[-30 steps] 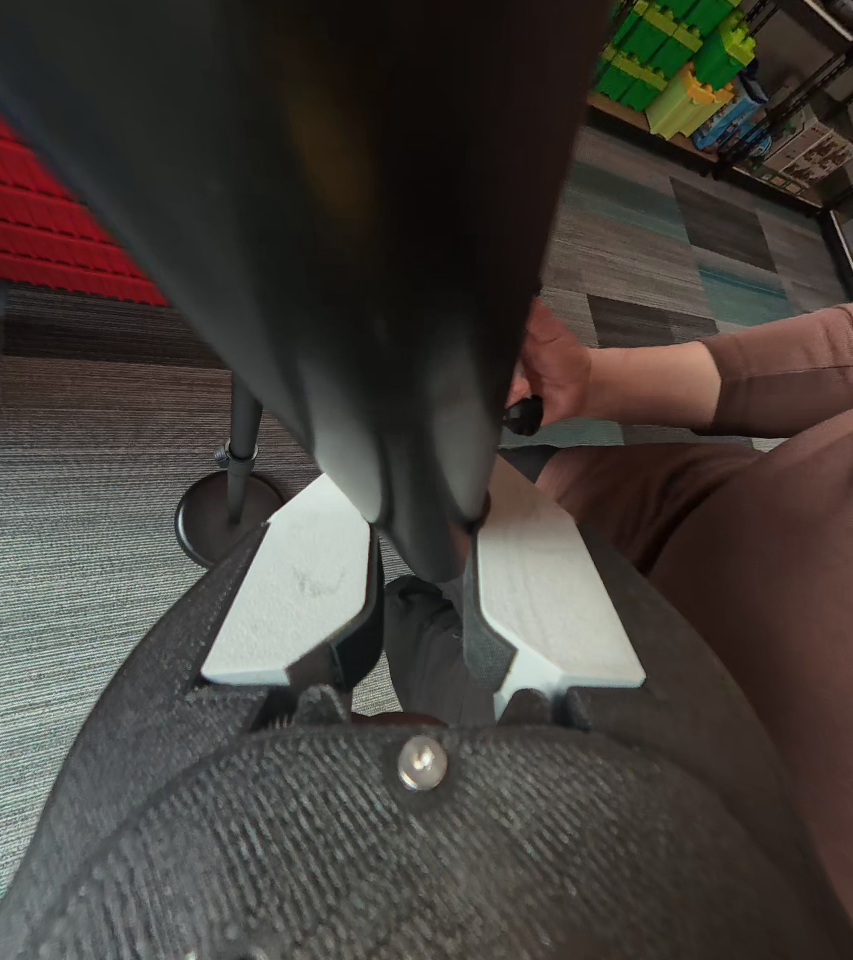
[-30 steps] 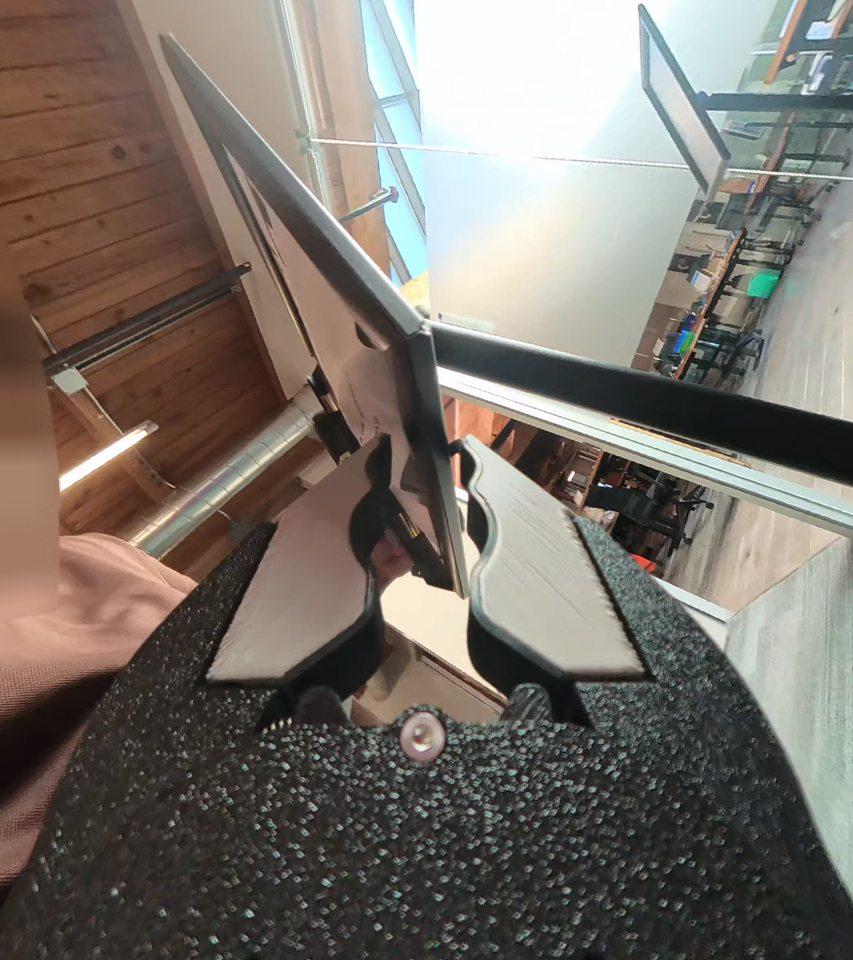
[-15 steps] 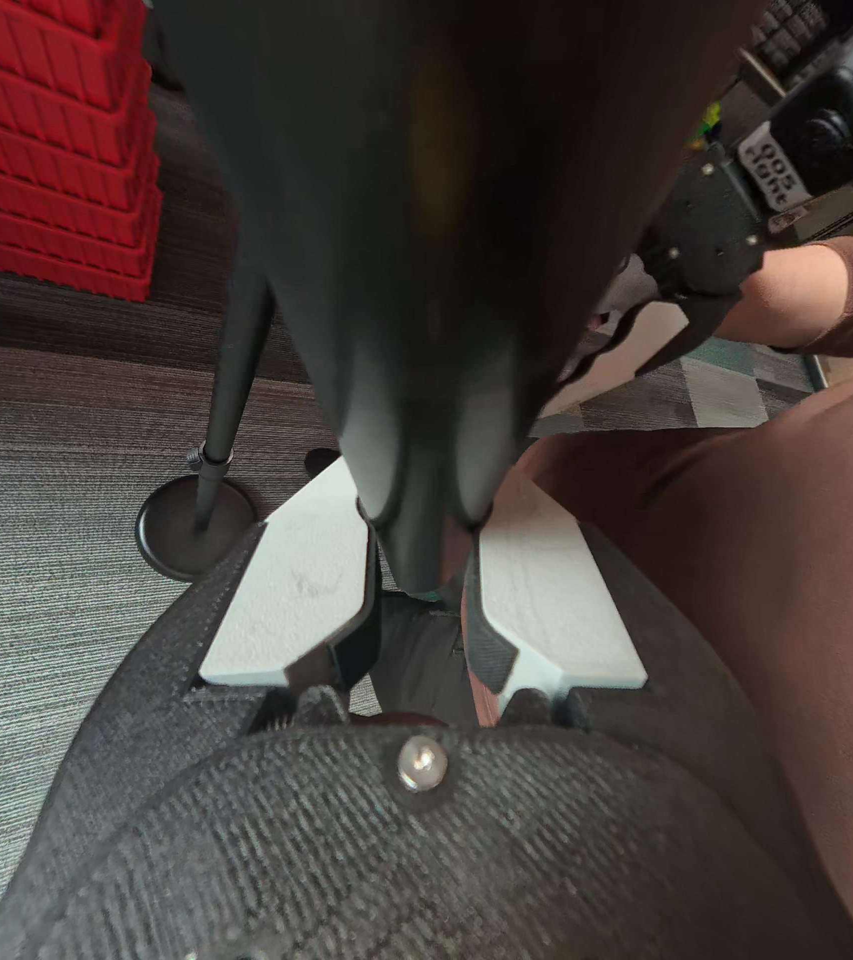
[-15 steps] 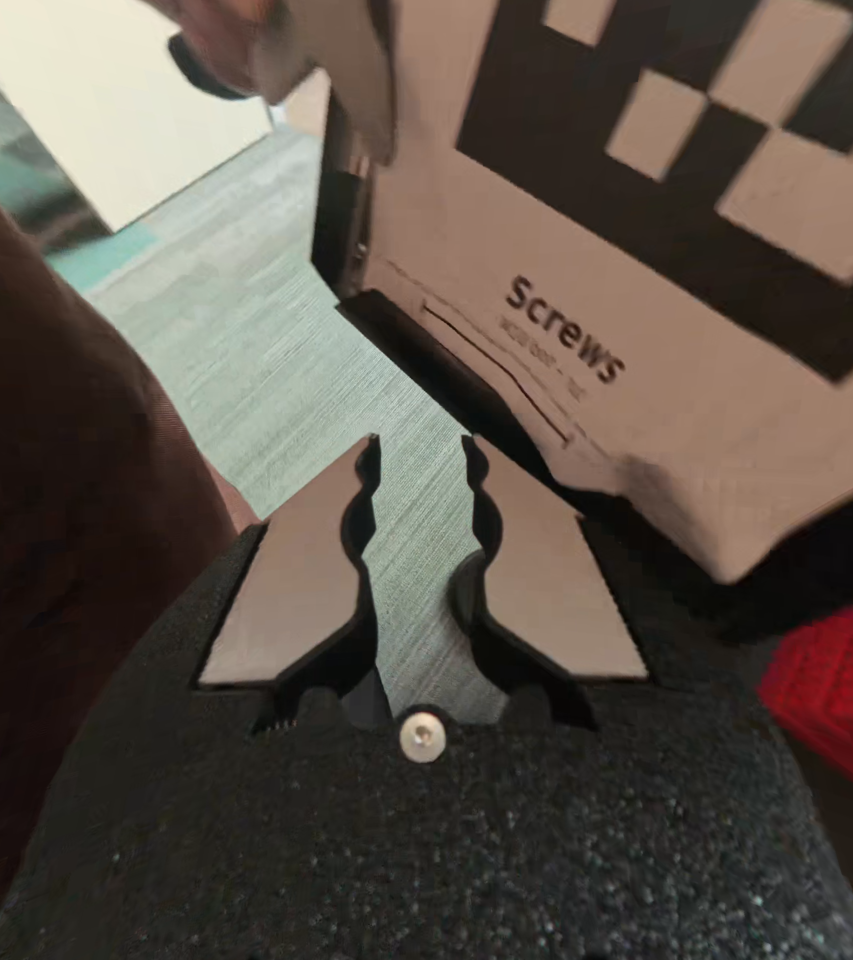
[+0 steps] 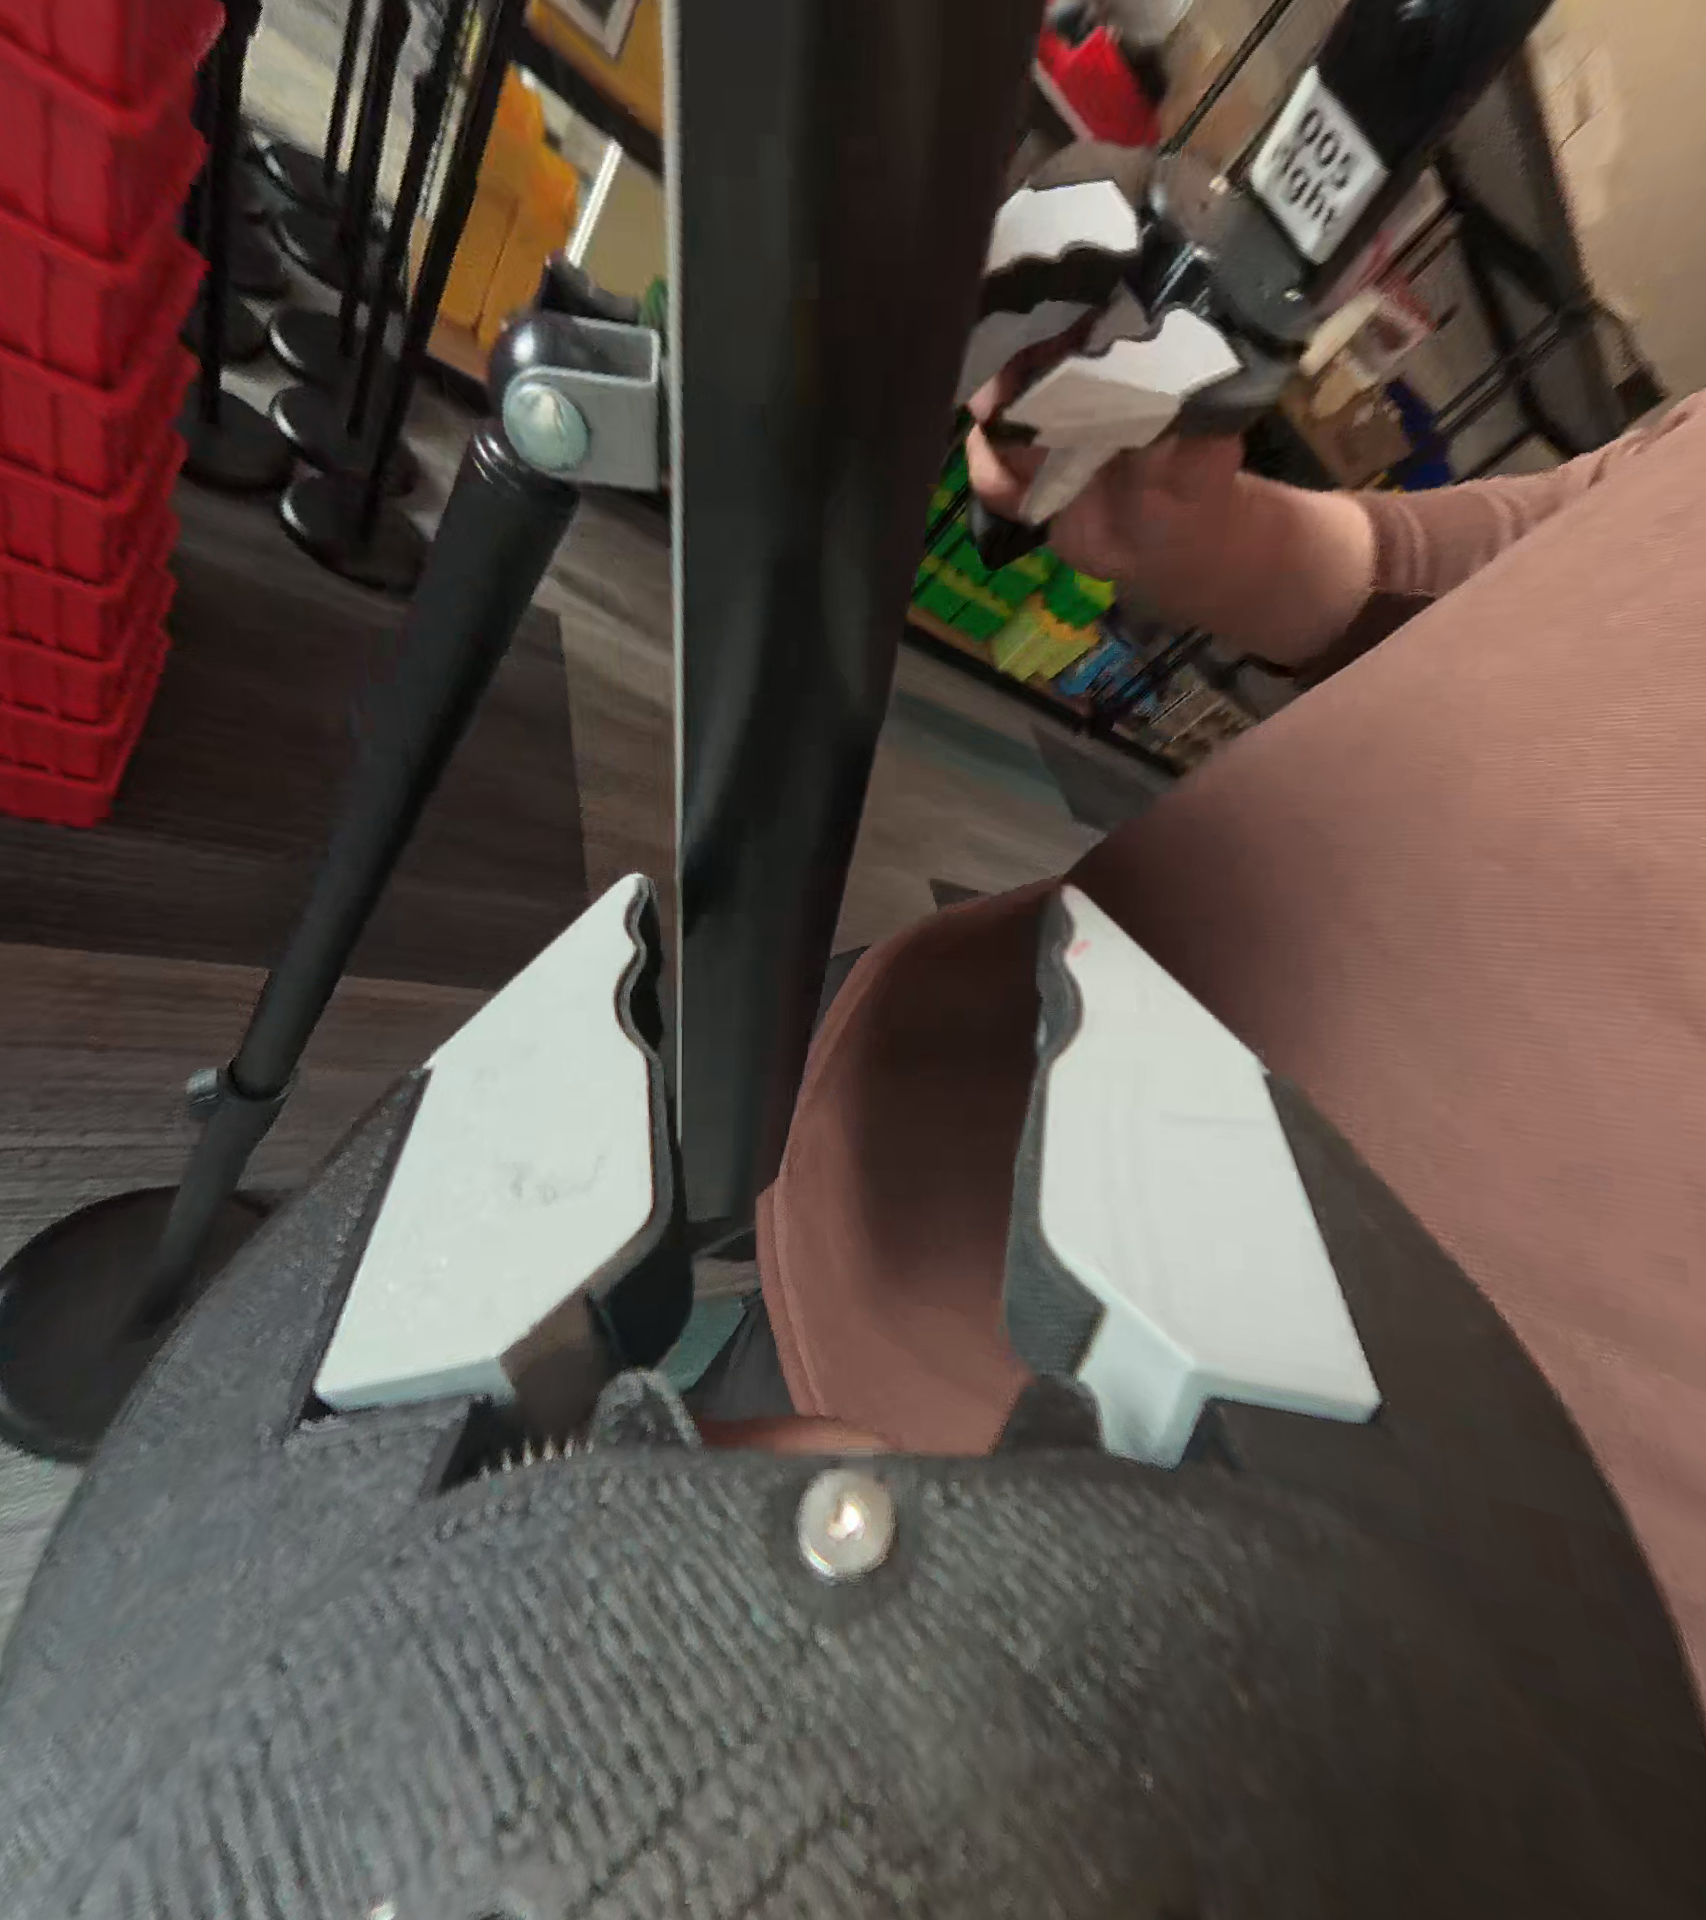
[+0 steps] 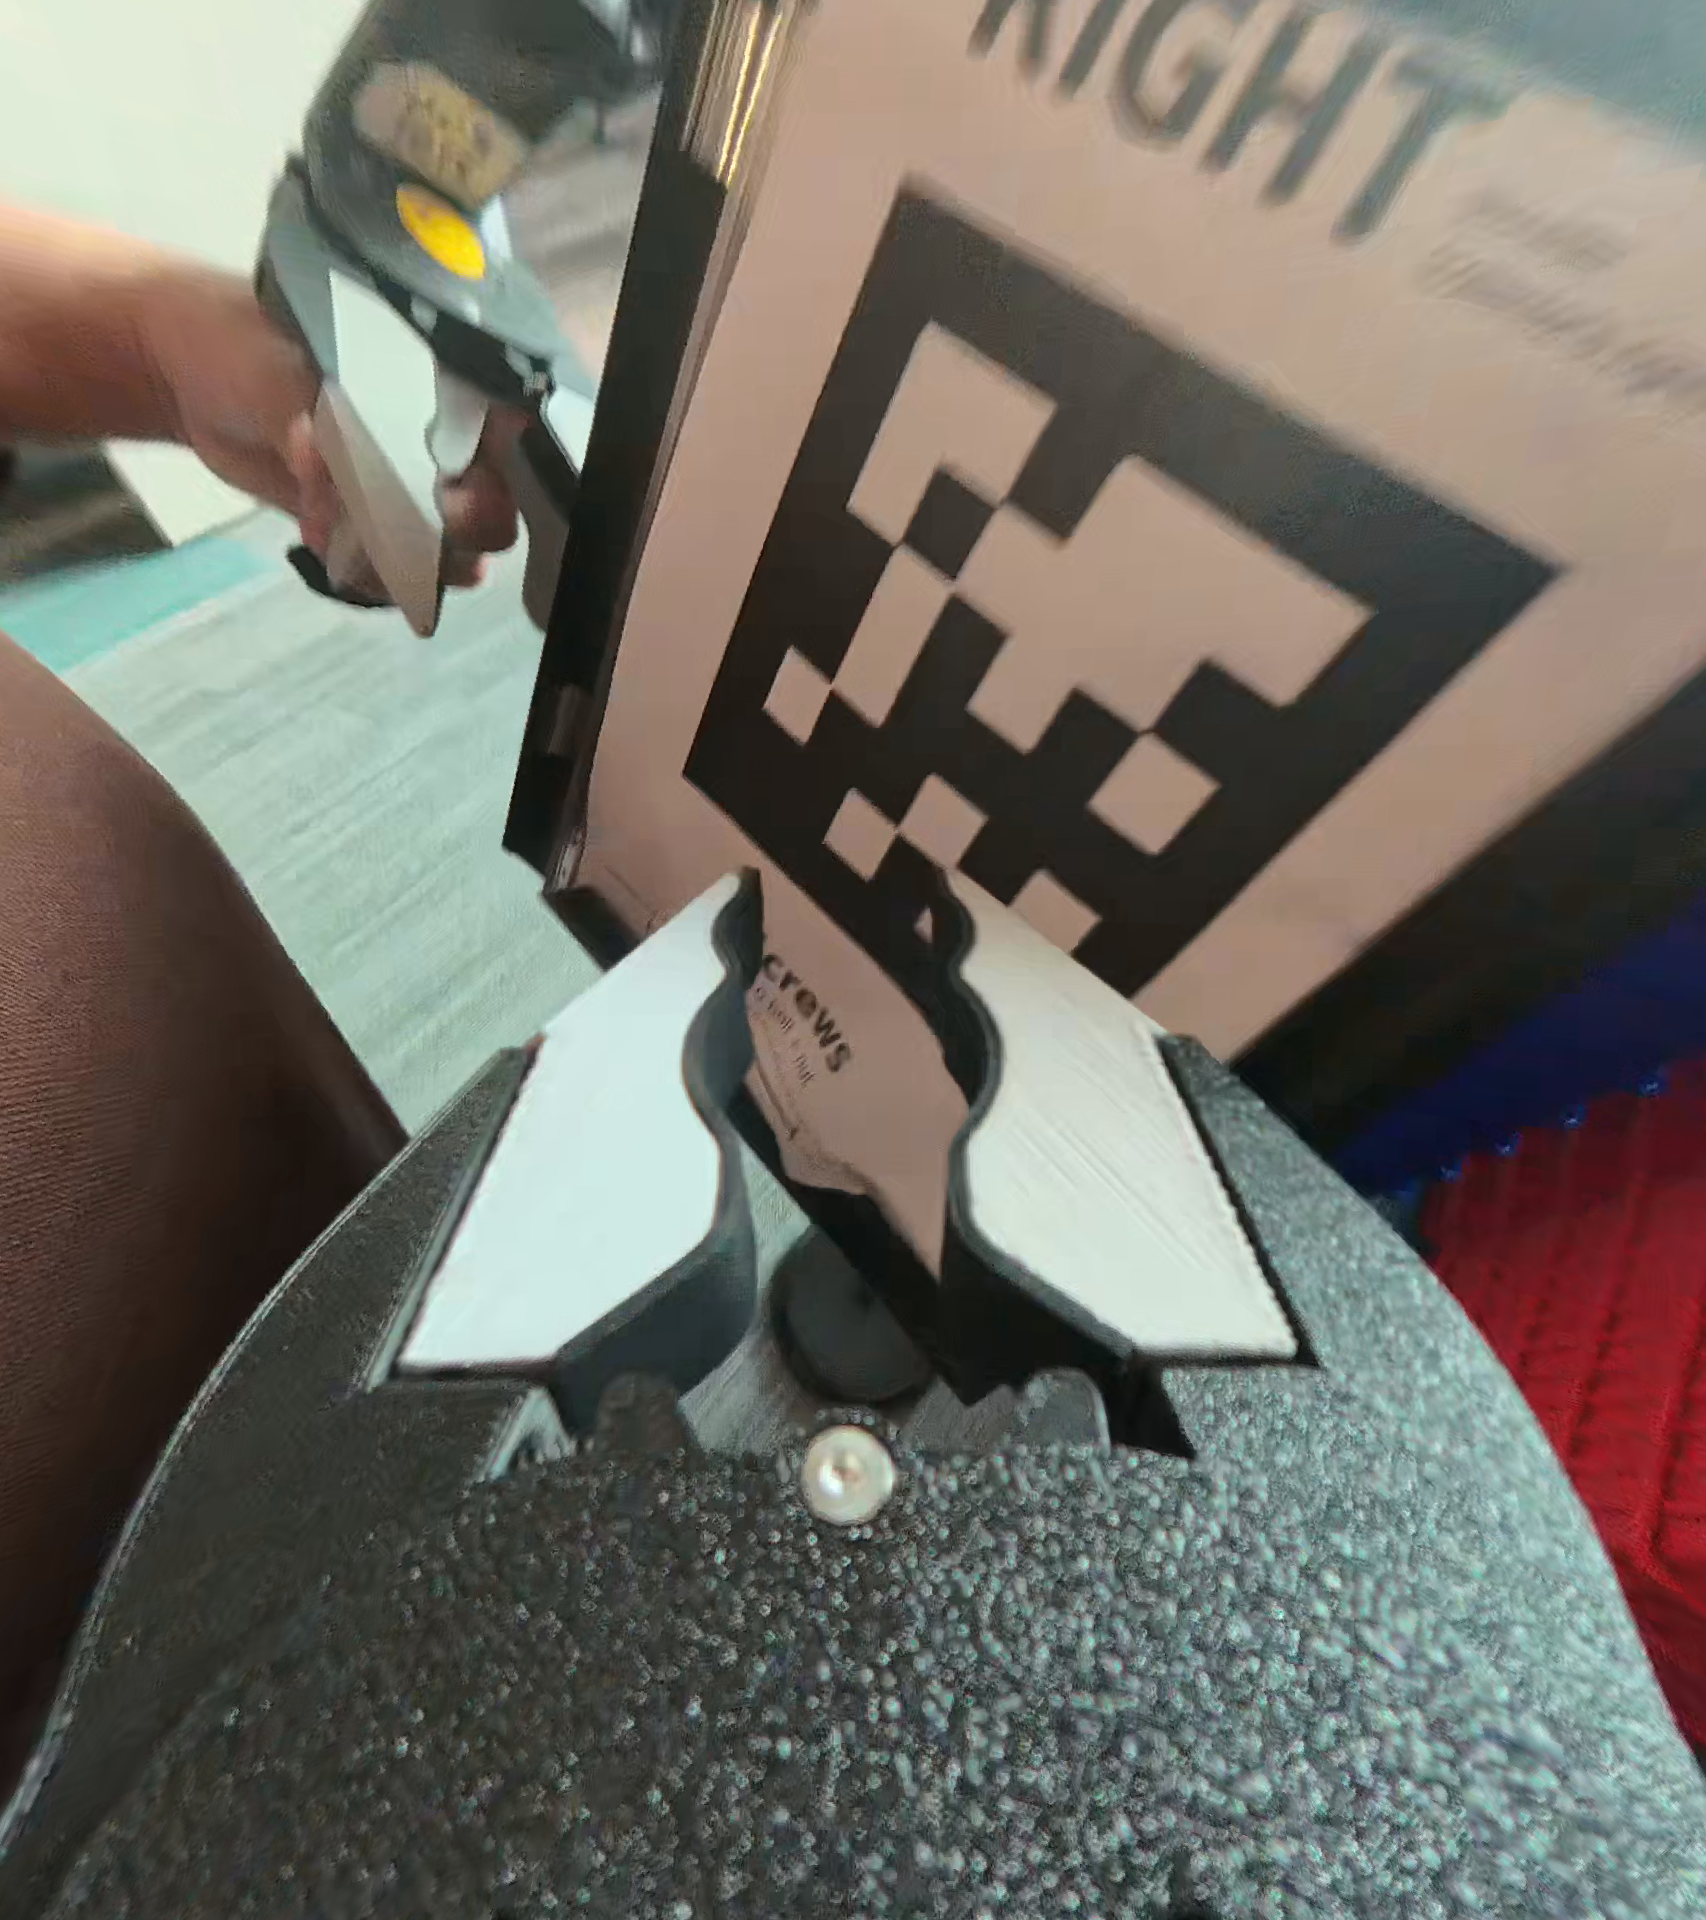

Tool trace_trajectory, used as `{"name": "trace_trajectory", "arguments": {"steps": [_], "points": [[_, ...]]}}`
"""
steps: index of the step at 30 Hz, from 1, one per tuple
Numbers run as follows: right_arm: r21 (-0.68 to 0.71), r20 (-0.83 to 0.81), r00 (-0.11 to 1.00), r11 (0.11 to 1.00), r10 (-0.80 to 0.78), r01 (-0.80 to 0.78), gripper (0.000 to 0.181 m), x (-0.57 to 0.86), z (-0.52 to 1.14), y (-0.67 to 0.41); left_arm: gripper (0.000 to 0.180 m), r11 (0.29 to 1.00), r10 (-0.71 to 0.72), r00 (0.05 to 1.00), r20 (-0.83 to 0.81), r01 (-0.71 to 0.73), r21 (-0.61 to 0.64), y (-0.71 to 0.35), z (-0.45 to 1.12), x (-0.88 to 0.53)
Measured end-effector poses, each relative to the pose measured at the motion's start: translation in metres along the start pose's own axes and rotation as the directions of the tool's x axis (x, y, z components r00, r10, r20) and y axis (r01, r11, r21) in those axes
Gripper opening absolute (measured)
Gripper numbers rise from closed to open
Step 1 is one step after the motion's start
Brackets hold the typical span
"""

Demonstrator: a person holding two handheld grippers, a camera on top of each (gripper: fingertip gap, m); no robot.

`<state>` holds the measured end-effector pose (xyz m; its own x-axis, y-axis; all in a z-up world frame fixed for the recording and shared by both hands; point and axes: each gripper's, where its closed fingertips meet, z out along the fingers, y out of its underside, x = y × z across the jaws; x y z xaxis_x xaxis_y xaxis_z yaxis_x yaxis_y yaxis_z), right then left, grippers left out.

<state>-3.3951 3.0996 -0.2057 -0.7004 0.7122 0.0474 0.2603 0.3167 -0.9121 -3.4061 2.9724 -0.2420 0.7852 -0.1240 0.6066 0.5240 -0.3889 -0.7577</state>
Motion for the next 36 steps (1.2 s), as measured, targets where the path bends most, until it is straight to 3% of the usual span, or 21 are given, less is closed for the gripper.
{"name": "trace_trajectory", "arguments": {"steps": [3, 6, 8, 10, 12, 13, 16, 24, 26, 29, 32, 36], "points": [[0.096, 0.014, 0.994, 0.989, 0.112, -0.113, 0.029, 0.048, -0.038, -0.016, 0.063, 0.993, -0.021, 0.997, -0.071, 0.029, 0.115, -0.021, -0.02, -0.003], [-0.007, 0.006, 0.973, 0.973, 0.231, -0.231, 0.063, 0.105, -0.049, 0.019, 0.051, 0.996, 0.021, 0.998, -0.056, -0.016, 0.09, -0.027, -0.022, -0.012], [-0.062, 0.233, 0.899, 0.928, 0.371, -0.367, 0.066, 0.103, -0.039, 0.028, 0.05, 0.999, 0.032, 0.994, -0.1, -0.028, 0.046, -0.027, -0.015, -0.01], [-0.159, 0.343, 0.831, 0.899, 0.439, -0.409, 0.073, 0.101, -0.02, 0.042, 0.051, 1.0, 0.013, 0.988, -0.153, -0.009, 0.03, -0.029, -0.009, -0.01], [-0.209, 0.425, 0.783, 0.891, 0.454, -0.404, 0.068, 0.095, -0.004, 0.046, 0.041, 1.0, 0.002, 0.987, -0.161, 0.003, 0.028, -0.033, -0.004, -0.015], [-0.209, 0.474, 0.753, 0.889, 0.456, -0.407, 0.051, 0.089, 0.001, 0.04, 0.032, 1.0, 0.018, 0.99, -0.143, -0.015, 0.021, -0.032, -0.001, -0.018], [-0.212, 0.482, 0.775, 0.913, 0.407, -0.348, 0.015, 0.082, 0.014, 0.039, 0.031, 0.999, 0.034, 0.992, -0.12, -0.032, 0.016, -0.034, 0.004, -0.018], [-0.218, 0.49, 0.784, 0.924, 0.382, -0.314, 0.011, 0.066, 0.021, 0.037, 0.027, 0.999, -0.03, 0.987, 0.155, 0.024, 0.037, -0.04, 0.007, -0.03], [-0.201, 0.485, 0.791, 0.928, 0.373, -0.314, 0.009, 0.066, 0.024, 0.035, 0.025, 0.997, -0.063, 0.92, 0.386, 0.042, 0.062, -0.05, 0.001, -0.052], [-0.194, 0.517, 0.801, 0.953, 0.302, -0.234, 0.0, 0.044, 0.035, 0.031, 0.023, 1.0, -0.006, 0.719, 0.695, 0.01, -0.001, -0.059, -0.02, -0.084], [-0.192, 0.48, 0.811, 0.942, 0.335, -0.276, 0.004, 0.055, 0.039, 0.03, 0.021, 0.988, -0.149, 0.779, 0.609, 0.096, 0.12, -0.057, -0.017, -0.081], [-0.174, 0.436, 0.835, 0.942, 0.335, -0.287, 0.013, 0.065, 0.032, 0.033, 0.017, 0.994, -0.104, 0.86, 0.499, 0.075, 0.078, -0.049, -0.007, -0.058]]}}
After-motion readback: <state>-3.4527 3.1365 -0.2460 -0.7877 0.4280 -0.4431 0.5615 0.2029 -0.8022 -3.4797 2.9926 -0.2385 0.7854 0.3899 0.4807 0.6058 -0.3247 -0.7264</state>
